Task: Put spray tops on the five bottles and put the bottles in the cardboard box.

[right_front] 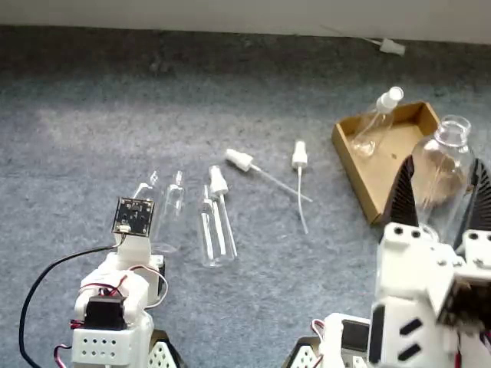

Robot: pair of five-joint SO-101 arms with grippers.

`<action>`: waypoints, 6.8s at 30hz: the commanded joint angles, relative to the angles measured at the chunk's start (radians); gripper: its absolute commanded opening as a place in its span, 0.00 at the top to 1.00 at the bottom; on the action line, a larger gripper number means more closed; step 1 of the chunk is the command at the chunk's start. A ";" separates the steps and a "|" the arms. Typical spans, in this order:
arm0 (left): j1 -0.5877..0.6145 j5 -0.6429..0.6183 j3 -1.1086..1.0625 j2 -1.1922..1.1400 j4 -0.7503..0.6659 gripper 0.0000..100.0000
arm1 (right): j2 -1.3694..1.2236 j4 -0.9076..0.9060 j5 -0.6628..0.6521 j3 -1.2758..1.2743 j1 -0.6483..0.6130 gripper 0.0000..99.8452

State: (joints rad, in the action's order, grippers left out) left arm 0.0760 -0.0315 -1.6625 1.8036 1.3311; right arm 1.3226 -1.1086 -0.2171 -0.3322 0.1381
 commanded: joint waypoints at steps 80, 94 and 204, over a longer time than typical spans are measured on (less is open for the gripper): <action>-0.016 0.009 -0.004 0.013 -0.018 0.99 | -1.936 2.261 0.097 -0.054 0.208 0.92; -0.016 0.009 -0.004 0.013 -0.018 0.99 | -2.140 2.265 0.098 0.134 0.226 0.92; -0.016 0.009 -0.004 0.013 -0.020 0.99 | -1.339 1.799 0.175 -0.401 0.246 0.77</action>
State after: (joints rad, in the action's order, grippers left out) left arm 0.0760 -0.0299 -1.6625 1.8036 1.3311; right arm -0.0905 0.6974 -0.0453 -0.7403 0.3913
